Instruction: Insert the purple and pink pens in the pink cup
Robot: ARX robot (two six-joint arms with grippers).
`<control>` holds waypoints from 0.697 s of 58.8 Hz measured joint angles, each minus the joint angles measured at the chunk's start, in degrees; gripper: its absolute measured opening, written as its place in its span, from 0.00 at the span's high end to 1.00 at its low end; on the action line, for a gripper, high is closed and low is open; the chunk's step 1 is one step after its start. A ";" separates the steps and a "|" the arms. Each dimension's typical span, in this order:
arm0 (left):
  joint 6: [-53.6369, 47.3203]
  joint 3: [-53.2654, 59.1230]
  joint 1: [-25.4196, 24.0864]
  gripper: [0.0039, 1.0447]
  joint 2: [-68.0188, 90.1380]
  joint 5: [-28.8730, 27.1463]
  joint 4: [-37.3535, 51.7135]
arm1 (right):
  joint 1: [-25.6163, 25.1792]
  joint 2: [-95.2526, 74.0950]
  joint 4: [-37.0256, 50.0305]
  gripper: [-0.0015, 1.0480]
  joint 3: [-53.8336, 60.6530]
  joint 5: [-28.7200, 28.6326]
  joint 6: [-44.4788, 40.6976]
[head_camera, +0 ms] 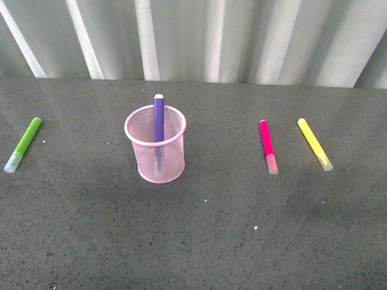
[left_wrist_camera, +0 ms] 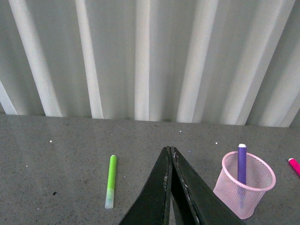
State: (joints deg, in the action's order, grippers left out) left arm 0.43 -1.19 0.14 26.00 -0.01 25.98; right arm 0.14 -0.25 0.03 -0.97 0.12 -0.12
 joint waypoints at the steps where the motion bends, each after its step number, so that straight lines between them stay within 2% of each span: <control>1: 0.00 0.00 0.00 0.97 -0.61 -0.02 -0.59 | 0.00 0.00 0.00 0.07 0.00 0.00 0.00; 41: 0.00 0.00 0.00 0.97 -15.58 -0.02 -15.32 | 0.00 0.00 0.00 0.07 0.00 0.00 0.00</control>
State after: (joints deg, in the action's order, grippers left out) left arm 0.43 -1.19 0.14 10.41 -0.03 10.66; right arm 0.14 -0.25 0.03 -0.97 0.12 -0.12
